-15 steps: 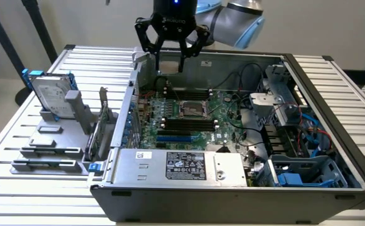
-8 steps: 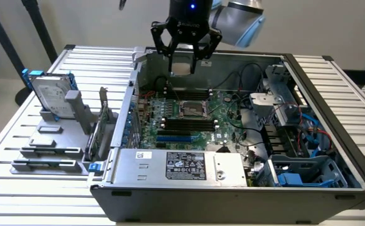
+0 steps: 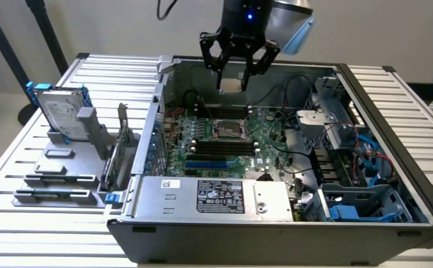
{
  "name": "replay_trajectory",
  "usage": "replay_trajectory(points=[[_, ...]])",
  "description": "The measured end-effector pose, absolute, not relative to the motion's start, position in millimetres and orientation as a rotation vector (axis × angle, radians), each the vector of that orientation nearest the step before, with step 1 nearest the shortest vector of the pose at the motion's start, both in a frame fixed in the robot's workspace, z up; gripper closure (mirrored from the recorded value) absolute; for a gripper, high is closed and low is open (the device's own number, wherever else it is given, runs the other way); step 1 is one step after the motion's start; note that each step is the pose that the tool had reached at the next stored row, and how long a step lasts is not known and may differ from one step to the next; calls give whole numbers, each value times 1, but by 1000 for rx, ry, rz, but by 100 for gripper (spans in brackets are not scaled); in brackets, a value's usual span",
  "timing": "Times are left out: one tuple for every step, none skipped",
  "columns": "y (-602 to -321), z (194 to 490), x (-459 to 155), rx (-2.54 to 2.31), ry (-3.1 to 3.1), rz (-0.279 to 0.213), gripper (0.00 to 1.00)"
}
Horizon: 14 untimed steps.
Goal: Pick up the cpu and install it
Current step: 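Pick up the cpu and move it towards the insertion slot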
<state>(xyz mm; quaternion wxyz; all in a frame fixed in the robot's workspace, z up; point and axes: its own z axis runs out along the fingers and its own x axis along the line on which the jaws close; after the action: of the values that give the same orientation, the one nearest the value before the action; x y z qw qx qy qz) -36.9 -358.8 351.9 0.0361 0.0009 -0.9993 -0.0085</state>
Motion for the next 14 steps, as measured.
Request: replay_trajectory(points=[[-358, 350, -34, 3, -3069, -26, 46], [-357, 348, -30, 3, -3069, -26, 46], [-356, 346, -27, 2, -3069, -26, 46], [-354, 345, -25, 2, -3069, -26, 46], [-353, 343, -25, 1, -3069, -26, 46], [-352, 341, -24, 0, -3069, -26, 46], [-351, 339, -24, -1, -3069, -26, 46], [-350, 337, -23, -3, -3069, -26, 46], [-349, 335, -23, -5, -3069, -27, 46], [-348, 334, -23, -7, -3069, -27, 46], [-347, 332, -23, -8, -3069, -27, 46], [-346, 330, -23, -10, -3069, -27, 46], [-345, 328, -23, -11, -3069, -27, 46], [-344, 326, -23, -13, -3069, -27, 46]])
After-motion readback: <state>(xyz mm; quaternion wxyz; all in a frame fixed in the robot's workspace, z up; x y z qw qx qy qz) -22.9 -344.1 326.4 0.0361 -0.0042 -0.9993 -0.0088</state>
